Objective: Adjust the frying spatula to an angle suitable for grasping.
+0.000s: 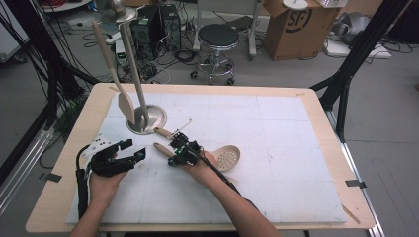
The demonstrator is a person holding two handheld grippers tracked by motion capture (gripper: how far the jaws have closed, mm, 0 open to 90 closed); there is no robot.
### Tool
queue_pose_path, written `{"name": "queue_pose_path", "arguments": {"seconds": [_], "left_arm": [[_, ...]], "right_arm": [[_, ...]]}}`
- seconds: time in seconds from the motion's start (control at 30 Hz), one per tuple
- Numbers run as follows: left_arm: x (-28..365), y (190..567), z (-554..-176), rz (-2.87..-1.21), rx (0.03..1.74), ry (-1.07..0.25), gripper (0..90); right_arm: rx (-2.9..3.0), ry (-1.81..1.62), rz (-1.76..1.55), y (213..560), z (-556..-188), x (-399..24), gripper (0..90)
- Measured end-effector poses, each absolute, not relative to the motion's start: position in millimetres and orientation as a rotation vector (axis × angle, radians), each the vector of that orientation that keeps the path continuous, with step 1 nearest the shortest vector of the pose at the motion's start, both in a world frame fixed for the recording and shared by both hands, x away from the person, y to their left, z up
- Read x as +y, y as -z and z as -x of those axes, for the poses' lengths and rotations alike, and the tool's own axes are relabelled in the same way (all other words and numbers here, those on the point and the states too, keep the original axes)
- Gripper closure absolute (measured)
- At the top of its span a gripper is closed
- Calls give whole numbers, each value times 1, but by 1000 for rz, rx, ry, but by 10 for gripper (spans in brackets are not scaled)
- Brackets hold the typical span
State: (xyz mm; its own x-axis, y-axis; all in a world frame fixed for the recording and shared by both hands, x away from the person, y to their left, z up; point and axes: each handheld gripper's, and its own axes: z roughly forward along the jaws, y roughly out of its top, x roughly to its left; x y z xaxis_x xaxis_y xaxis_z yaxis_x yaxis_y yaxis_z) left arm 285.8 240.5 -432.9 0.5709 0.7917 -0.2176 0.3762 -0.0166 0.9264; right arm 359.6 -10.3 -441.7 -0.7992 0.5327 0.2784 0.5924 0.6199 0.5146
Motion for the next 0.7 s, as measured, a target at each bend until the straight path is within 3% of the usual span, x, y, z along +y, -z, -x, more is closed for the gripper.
{"name": "queue_pose_path", "arguments": {"seconds": [0.23, 0.3, 0.37, 0.47, 0.7], "left_arm": [[241, 433, -286, -1623, 1002, -437, 301], [241, 434, -287, -1620, 1001, -436, 302], [241, 434, -287, -1621, 1004, -435, 302], [241, 434, -287, -1619, 1006, -434, 302], [239, 434, -289, -1623, 1000, -435, 302]], "right_arm": [[-2687, 962, 965, 436, -359, -18, 893], [-2671, 965, 985, 431, -357, -23, 859], [-2661, 963, 994, 427, -355, -28, 763], [-2659, 956, 1014, 422, -353, -37, 724], [-2621, 954, 1062, 421, -356, -58, 713]]}}
